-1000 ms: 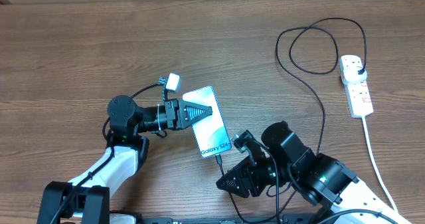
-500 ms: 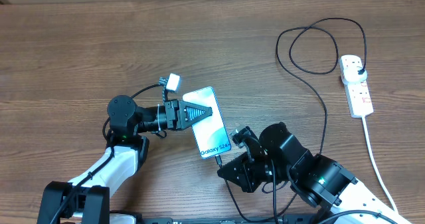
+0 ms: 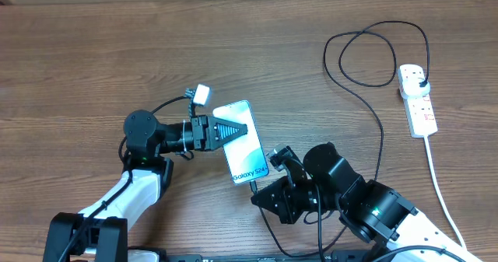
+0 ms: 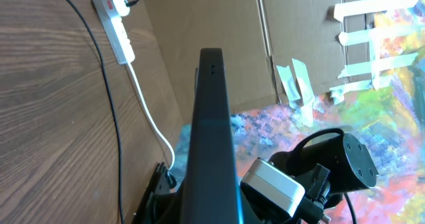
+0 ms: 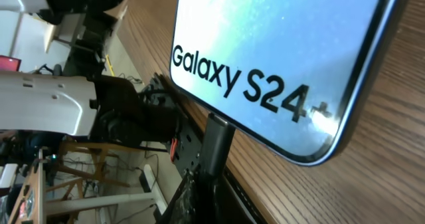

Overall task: Plug charger to phone and switch on socket
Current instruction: 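Push the connector up into the phone's bottom port with the right gripper, then lower the plugged-in phone flat onto the table with the left gripper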

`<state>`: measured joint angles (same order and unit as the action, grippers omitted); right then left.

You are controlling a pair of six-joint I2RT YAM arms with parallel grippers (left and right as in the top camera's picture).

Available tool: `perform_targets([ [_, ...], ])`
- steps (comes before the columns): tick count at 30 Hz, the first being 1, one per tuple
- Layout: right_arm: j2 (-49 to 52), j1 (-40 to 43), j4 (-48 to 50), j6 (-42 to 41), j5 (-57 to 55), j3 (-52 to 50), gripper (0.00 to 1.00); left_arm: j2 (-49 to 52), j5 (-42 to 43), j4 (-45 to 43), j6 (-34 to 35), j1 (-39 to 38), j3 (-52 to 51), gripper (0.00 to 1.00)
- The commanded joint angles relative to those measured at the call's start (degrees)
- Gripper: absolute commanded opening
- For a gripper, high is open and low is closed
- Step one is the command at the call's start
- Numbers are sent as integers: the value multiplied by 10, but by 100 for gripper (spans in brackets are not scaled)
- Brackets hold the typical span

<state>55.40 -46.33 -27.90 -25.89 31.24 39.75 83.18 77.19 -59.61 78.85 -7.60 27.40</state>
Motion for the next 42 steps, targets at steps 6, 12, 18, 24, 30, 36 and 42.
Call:
perform_targets([
  [6,-4,3,44,-3,-34,20,4,0,80,-2,-26,-11,1,4],
  [12,-4,4,77,-3,-53,28,4,0,82,-2,-27,-12,0,4],
  [18,-4,4,72,-9,-57,28,4,0,79,-2,-37,-30,0,4],
  [24,-4,4,52,-12,-57,28,17,0,68,-2,-42,-32,0,4],
  [30,-4,4,7,-12,-55,28,28,0,19,-2,-48,-32,0,4],
  [36,-18,4,-21,7,-51,28,51,0,-43,-2,-48,-32,0,4],
  [42,-70,4,-49,39,-89,28,64,0,-75,-2,-48,-32,0,5],
])
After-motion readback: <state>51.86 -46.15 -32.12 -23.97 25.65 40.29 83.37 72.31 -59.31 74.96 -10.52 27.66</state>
